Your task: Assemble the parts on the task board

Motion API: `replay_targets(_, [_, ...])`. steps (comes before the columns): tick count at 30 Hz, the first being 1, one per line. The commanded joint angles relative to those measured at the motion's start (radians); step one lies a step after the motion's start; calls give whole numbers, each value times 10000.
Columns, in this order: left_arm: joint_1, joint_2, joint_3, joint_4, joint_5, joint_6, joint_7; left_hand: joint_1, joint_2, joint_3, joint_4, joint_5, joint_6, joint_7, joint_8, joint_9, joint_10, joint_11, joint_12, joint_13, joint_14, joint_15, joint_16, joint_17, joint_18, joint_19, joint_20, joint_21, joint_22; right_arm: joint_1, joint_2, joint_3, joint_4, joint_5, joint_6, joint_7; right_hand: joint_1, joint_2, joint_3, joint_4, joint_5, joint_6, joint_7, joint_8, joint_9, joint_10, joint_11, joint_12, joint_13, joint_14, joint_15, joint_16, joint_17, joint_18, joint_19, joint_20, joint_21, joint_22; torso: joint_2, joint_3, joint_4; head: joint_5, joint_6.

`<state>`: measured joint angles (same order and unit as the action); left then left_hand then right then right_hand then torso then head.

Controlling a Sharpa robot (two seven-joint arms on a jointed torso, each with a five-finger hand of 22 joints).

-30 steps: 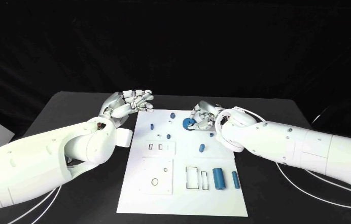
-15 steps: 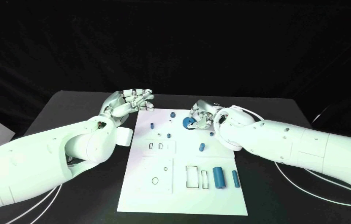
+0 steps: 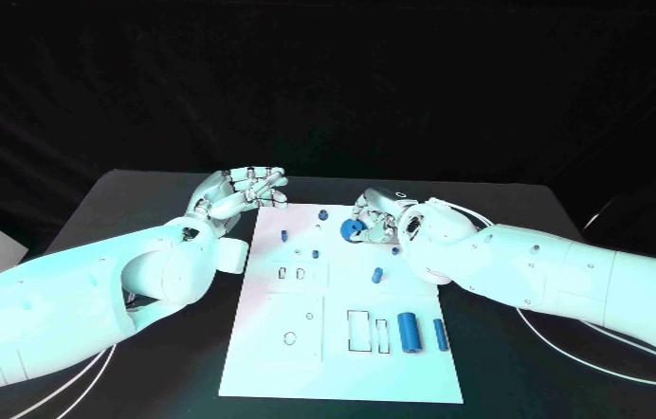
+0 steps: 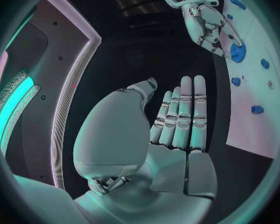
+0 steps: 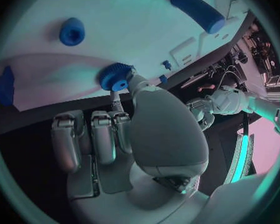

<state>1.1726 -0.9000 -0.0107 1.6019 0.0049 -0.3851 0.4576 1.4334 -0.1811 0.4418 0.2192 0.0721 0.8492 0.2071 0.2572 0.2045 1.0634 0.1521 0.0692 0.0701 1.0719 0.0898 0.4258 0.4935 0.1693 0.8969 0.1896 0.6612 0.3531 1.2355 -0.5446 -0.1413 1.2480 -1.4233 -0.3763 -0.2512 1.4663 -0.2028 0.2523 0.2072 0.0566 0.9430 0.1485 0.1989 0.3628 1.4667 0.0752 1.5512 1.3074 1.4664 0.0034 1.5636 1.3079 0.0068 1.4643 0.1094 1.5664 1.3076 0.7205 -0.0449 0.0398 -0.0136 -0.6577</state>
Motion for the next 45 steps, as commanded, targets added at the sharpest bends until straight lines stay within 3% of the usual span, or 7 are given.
replay_targets(1, [12,26,6,6,-2,170,43,-83,13,68,-4,-36,49,11,-46,13,-39,20,-41,-13,-75,20,64,9,98,-74,-12,54,8,-62,-1,-42,31,-311,109,42,109,110,87,-57,48,119,3,58,5,927,-79,51,2503,1019,-53,34,2524,-68,1065,-25,44,2632,2,-1,7,4,20])
replay_targets(8, [11,50,6,-13,-2,175,40,-83,13,68,-4,-36,49,11,-46,13,-39,20,-41,-13,-75,20,64,9,98,-74,-12,54,8,-66,5,-42,256,-32,-591,322,-216,392,377,63,38,376,-76,99,6,997,-144,138,2583,1014,-118,26,2502,-68,1065,-77,44,2632,5,-9,14,2,52])
replay_targets(16, [11,61,6,-24,-2,183,25,-83,13,68,-4,-36,49,11,-46,13,-39,20,-41,-13,-75,20,64,9,98,-74,-12,54,8,-44,40,-30,626,-313,-1491,539,-229,396,463,14,41,439,-112,105,5,1033,-176,186,2624,1018,-146,32,2518,-68,1065,-101,44,2632,8,-8,5,36,50])
replay_targets(21, [11,63,6,-23,-2,191,18,-80,19,82,-15,-35,50,13,-49,14,-45,22,-42,-13,-87,22,64,18,97,-93,-10,71,21,-40,109,-26,771,-526,-1784,664,-232,396,468,12,40,443,-113,106,5,1028,-178,179,2619,1017,-148,30,2514,-68,1065,-102,44,2632,16,-14,11,30,56])
replay_targets(30, [11,86,6,-24,-2,206,6,-80,19,87,-21,-35,49,15,-51,15,-52,24,-44,-14,-93,23,64,22,97,-102,-9,80,26,-43,455,-24,718,-642,-1818,657,-230,383,480,-3,39,442,-115,99,2,1025,-182,175,2615,1017,-153,31,2516,-68,1065,-107,44,2632,12,-7,7,40,61])
replay_targets(45, [14,132,7,-12,-2,178,-14,-83,19,95,-29,-36,50,17,-52,17,-63,26,-47,-16,-102,27,64,30,96,-118,-7,95,37,-48,1211,-47,-354,-632,-1275,488,-250,359,515,-27,37,409,-105,64,-14,1007,-179,151,2594,1013,-161,24,2496,-68,1065,-119,44,2632,29,-4,12,69,60])
